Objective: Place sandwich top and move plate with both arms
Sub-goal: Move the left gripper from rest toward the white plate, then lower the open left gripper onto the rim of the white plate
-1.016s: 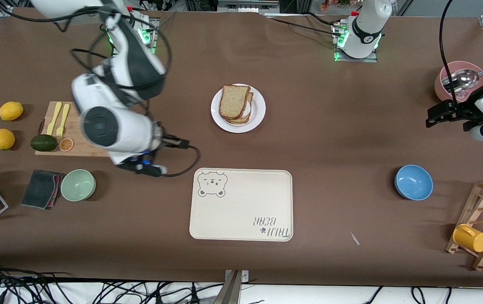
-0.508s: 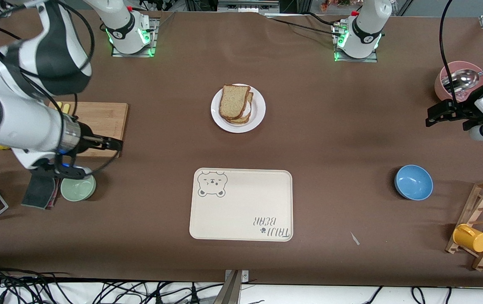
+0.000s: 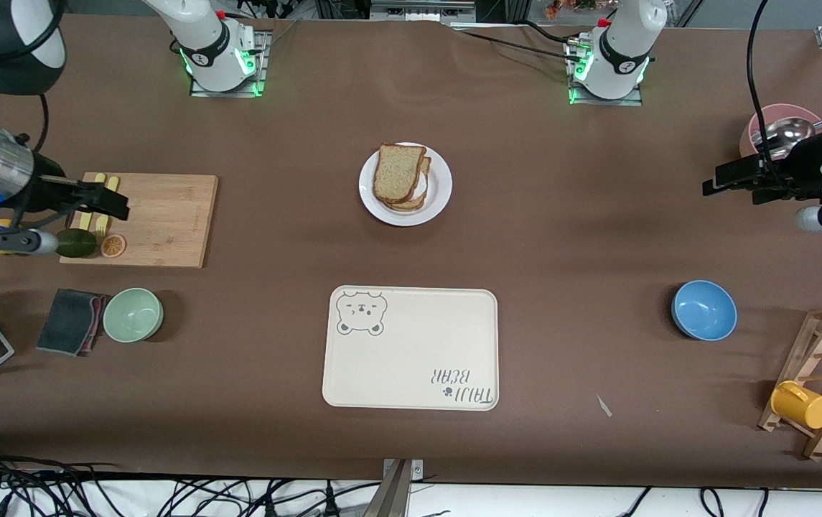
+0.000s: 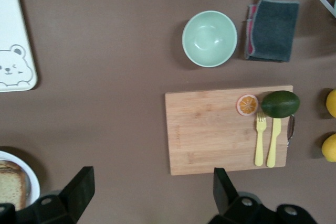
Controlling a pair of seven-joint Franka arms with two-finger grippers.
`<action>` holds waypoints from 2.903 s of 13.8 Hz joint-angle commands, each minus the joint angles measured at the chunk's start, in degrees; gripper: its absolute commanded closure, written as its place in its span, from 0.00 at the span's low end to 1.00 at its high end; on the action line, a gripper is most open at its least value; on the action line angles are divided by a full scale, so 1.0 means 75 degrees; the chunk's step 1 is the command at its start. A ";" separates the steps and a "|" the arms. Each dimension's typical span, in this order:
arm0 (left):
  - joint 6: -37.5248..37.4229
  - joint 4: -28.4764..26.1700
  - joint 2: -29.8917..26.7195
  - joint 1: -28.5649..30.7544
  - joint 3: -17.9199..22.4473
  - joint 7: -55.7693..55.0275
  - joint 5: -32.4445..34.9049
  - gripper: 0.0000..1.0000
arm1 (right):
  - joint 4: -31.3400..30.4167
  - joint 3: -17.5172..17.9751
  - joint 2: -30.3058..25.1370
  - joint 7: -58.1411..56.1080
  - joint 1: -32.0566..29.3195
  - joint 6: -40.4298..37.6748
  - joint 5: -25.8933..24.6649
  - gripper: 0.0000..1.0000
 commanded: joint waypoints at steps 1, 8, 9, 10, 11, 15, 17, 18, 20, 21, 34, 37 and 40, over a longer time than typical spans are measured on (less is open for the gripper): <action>-0.0076 -0.0034 0.0554 0.0056 -0.0009 0.0112 -0.0964 0.00 | -0.1259 0.0041 -0.1099 -0.0336 -0.0390 0.0595 0.0159 0.00; 0.0006 -0.0597 0.1445 -0.0072 -0.0067 0.0859 -0.2536 0.00 | -0.1224 0.0030 -0.1218 -0.0746 -0.0882 0.0748 0.0100 0.00; 0.0099 -0.0713 0.1563 -0.0096 -0.0114 0.0885 -0.2689 0.00 | -0.1212 0.0029 -0.1206 -0.0781 -0.0882 0.0759 0.0089 0.00; 0.0251 -0.0970 0.1634 -0.0097 -0.0254 0.0897 -0.3015 0.00 | -0.1224 0.0018 -0.1217 -0.0874 -0.0871 0.0759 0.0101 0.00; 0.0542 -0.1320 0.1634 -0.0097 -0.0313 0.0908 -0.3262 0.00 | -0.1259 -0.0006 -0.1229 -0.1107 -0.0859 0.0748 0.0112 0.00; 0.1843 -0.2330 0.1832 -0.0178 -0.0991 0.1152 -0.3965 0.00 | -0.1271 -0.0215 -0.1264 -0.1343 -0.0731 0.0619 0.0124 0.00; 0.1905 -0.2518 0.2149 -0.0167 -0.1145 0.2308 -0.4761 0.00 | -0.1283 -0.0684 -0.1264 -0.1343 -0.0356 0.0455 0.0136 0.00; 0.1916 -0.2647 0.2243 -0.0190 -0.1215 0.2790 -0.4869 0.04 | -0.1271 -0.0685 -0.1264 -0.1343 -0.0355 0.0455 0.0136 0.00; 0.1951 -0.2730 0.2571 -0.0179 -0.1567 0.3018 -0.5185 0.15 | -0.1248 -0.0650 -0.1229 -0.1343 -0.0355 0.0466 0.0147 0.00; 0.1998 -0.2881 0.2583 -0.0190 -0.1625 0.3018 -0.5256 0.13 | -0.1224 -0.0650 -0.1218 -0.1343 -0.0355 0.0455 0.0148 0.00; 0.4225 -0.5458 0.2478 -0.0179 -0.2997 0.6468 -0.8113 0.00 | -0.1142 -0.0639 -0.1206 -0.1343 -0.0226 0.0408 0.0148 0.00; 0.4213 -0.5882 0.2653 -0.0179 -0.2997 0.8079 -0.9088 0.00 | -0.1119 -0.0510 -0.1194 -0.1355 -0.0226 0.0408 0.0148 0.00; 0.4225 -0.5859 0.2666 -0.0330 -0.3067 0.7541 -0.9287 0.00 | -0.1095 -0.0510 -0.1194 -0.1343 -0.0238 0.0337 0.0148 0.00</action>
